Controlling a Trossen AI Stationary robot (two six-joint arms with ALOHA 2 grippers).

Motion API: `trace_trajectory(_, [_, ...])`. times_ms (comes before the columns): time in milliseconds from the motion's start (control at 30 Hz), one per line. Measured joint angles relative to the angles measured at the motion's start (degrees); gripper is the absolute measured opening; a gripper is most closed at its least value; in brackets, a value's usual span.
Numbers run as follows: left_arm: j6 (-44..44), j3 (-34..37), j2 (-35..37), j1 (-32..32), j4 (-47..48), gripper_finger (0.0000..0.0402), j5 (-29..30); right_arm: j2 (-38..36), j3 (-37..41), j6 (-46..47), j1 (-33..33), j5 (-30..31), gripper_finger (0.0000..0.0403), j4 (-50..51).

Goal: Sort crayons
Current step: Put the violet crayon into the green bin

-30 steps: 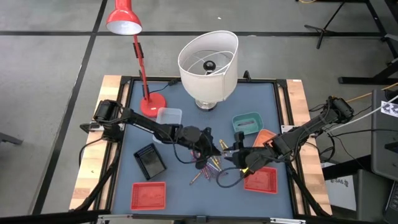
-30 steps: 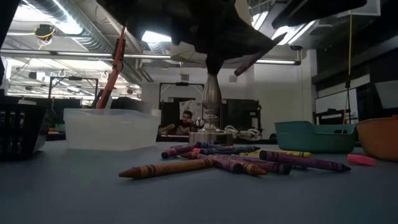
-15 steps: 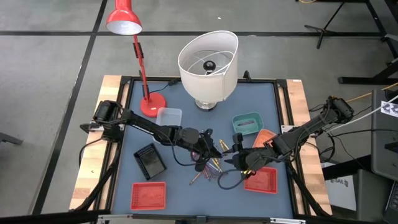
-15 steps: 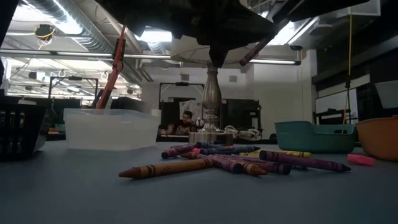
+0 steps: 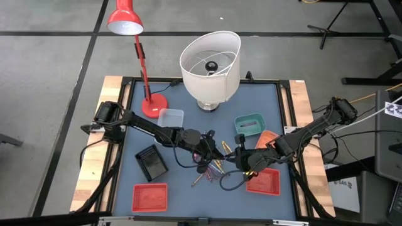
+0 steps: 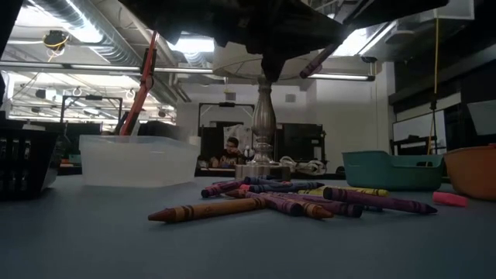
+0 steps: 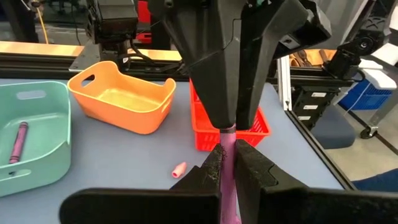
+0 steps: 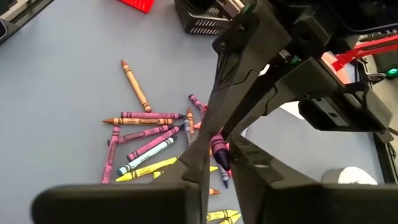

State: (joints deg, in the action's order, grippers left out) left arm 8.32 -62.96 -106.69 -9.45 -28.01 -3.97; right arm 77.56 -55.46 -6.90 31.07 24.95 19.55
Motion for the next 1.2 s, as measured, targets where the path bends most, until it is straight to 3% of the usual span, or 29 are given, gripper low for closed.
trace_trajectory(233, [0.02,0.0,0.0,-0.31,0.02,0.0006,0.11,0.0,0.0,0.0,0.0,-0.04,0.0023,0.0])
trace_trajectory(467, [0.04,0.0,0.0,-0.33,0.04,0.0012,0.07,0.0,0.0,0.02,0.0,0.0,0.0021,0.04])
trace_trajectory(933, [0.09,-0.02,0.0,-0.22,0.11,0.012,1.01,-1.31,0.01,0.45,-0.02,2.8,0.0022,4.94])
trace_trajectory(1200, [0.07,-0.02,0.0,-0.15,0.52,0.0145,9.74,-8.18,0.0,6.59,-0.09,5.64,0.0023,16.95])
